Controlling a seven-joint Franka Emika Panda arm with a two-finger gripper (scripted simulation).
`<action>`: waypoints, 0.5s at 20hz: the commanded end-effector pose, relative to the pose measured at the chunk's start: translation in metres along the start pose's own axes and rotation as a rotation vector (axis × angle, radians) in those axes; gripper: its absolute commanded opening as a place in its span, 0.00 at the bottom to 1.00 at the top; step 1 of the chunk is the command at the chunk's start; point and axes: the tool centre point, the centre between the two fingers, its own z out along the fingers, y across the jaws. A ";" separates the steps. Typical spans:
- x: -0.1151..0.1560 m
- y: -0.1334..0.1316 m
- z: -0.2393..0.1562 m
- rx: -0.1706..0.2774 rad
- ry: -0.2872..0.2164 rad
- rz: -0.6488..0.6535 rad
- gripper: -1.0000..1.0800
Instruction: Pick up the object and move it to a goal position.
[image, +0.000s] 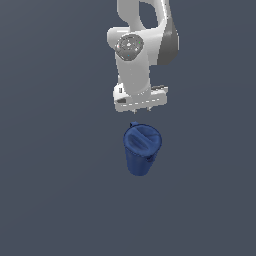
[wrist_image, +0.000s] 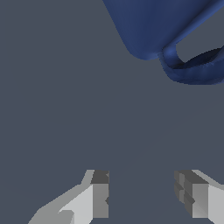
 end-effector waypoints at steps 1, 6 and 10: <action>-0.001 -0.001 0.022 0.039 -0.029 0.008 0.62; -0.003 0.001 0.061 0.100 -0.071 0.031 0.62; -0.006 0.005 0.089 0.136 -0.090 0.054 0.62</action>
